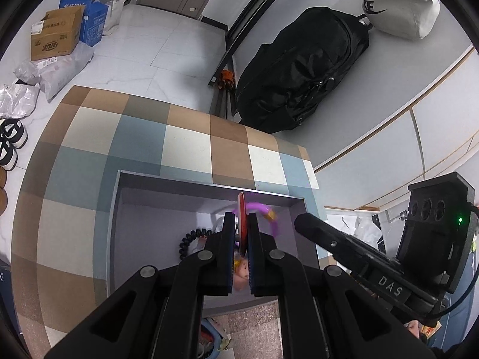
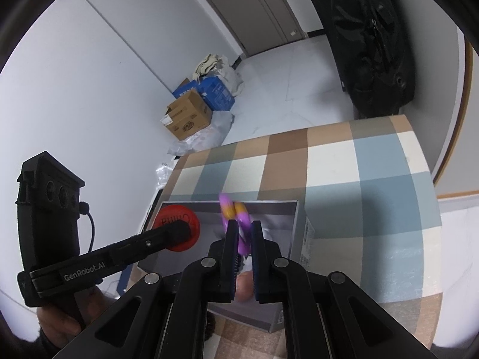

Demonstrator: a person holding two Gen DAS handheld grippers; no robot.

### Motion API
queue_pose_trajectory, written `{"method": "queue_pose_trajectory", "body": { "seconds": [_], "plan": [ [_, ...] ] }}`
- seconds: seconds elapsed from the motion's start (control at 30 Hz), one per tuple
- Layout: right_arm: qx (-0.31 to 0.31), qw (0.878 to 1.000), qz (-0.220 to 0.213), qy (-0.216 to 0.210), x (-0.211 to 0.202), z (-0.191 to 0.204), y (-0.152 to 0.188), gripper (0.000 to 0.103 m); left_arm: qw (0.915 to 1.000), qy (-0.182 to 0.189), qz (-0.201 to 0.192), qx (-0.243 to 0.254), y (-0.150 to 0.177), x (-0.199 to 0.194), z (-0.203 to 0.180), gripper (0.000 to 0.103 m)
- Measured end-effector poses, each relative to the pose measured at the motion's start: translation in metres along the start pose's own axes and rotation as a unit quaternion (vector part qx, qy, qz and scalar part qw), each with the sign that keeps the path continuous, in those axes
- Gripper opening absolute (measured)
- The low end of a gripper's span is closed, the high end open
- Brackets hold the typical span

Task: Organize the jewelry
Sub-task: 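Lower badge and ring into the box and open both tools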

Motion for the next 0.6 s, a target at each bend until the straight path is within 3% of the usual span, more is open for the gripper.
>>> {"method": "queue_pose_trajectory", "body": {
  "seconds": [0.13,0.17,0.2,0.3,0.43,0.5,0.6],
  "plan": [
    [-0.005,1.000,0.001,-0.008,0.000,0.003,0.000,0.010,0.9999,0.009,0.004,-0.010,-0.002,0.001,0.002,0.034],
    [-0.006,1.000,-0.001,-0.008,-0.001,0.003,0.001,0.013,0.9998,0.012,-0.005,-0.012,-0.001,-0.003,0.003,0.044],
    [-0.006,1.000,-0.006,-0.011,-0.004,0.003,0.001,0.018,0.9998,0.012,-0.012,-0.011,-0.001,-0.006,0.003,0.048],
    [-0.005,1.000,-0.025,-0.015,-0.013,0.002,0.002,0.037,0.9997,0.007,-0.024,-0.006,0.000,-0.013,0.002,0.050],
    [-0.006,0.999,-0.036,-0.016,-0.020,0.001,0.004,0.044,0.9996,-0.008,-0.024,-0.014,0.002,-0.013,0.007,0.051],
    [-0.005,0.999,-0.036,-0.015,-0.021,0.001,0.006,0.057,0.9994,-0.015,-0.025,-0.018,0.003,-0.014,0.009,0.051],
    [-0.004,0.999,-0.037,-0.013,-0.022,0.000,0.008,0.064,0.9990,-0.027,-0.031,-0.017,0.007,-0.018,0.011,0.051]
  ]
}}
Point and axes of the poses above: each gripper's, at about its wrist camera, not at the fingertips, and x roughly the way its jaws point, z to its left, y to its underside, the point moved 1 cm from there along x, roughly the way its jaws point, and after that the axes turned 14 degrees about z, right-handed, at the moved point
